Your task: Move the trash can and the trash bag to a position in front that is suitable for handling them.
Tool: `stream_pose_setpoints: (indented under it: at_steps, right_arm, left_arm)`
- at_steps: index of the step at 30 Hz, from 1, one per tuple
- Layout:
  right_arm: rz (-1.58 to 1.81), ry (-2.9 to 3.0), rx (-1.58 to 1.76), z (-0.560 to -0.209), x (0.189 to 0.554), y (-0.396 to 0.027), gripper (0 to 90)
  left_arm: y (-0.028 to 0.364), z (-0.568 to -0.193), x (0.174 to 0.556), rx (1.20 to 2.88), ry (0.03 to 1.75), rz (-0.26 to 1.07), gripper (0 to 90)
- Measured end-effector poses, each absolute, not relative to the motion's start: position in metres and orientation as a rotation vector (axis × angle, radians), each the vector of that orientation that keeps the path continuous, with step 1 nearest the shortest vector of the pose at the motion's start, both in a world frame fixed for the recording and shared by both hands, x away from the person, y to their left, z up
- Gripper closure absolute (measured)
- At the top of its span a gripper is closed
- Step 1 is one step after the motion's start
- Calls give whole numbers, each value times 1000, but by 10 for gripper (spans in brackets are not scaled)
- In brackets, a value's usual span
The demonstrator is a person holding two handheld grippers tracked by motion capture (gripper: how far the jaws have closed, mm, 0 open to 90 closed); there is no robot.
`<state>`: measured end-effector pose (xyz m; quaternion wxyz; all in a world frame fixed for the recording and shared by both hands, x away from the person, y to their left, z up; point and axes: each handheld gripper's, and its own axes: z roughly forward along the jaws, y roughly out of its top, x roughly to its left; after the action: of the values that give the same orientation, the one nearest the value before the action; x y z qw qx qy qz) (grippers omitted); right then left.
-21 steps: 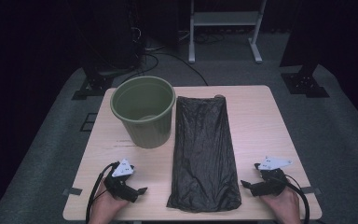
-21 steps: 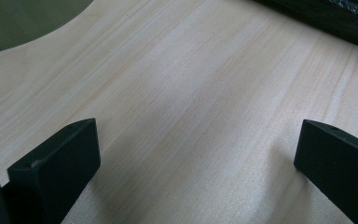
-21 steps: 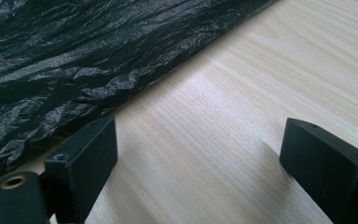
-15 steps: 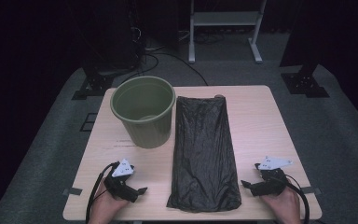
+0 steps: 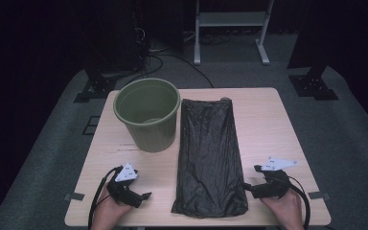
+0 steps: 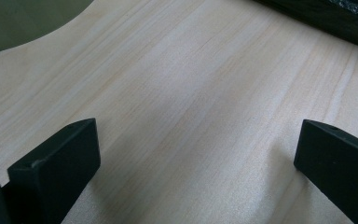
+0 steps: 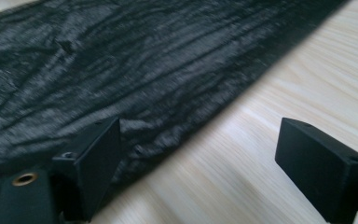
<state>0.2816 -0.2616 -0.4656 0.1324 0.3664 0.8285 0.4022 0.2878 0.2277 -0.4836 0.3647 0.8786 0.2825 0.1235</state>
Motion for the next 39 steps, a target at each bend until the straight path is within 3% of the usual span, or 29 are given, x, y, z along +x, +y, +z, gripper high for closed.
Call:
stream_pose_setpoints:
  at_steps: [7,14,18,20,24,26,39]
  right_arm:
    - [1169,2440,1065,-468,287,-248,184]
    - [1117,2463,1098,-476,292,-241,311]
    - [1088,2470,1089,-477,292,-238,494]
    - [1080,2471,1083,-477,292,-237,529]
    - [1067,2488,1047,-476,290,-237,833]
    - [1073,2501,1044,-476,291,-237,896]
    - [1076,2497,1079,-470,290,-260,897]
  left_arm:
    - [228,-484,288,2260,727,318,0]
    - [228,-484,288,2259,727,317,0]
    - [228,-484,288,2260,727,317,0]
    - [228,-484,288,2260,727,317,0]
    - [228,-484,288,2260,726,317,0]
    - [228,-484,288,2260,726,317,0]
    - [228,-484,288,2260,725,317,0]
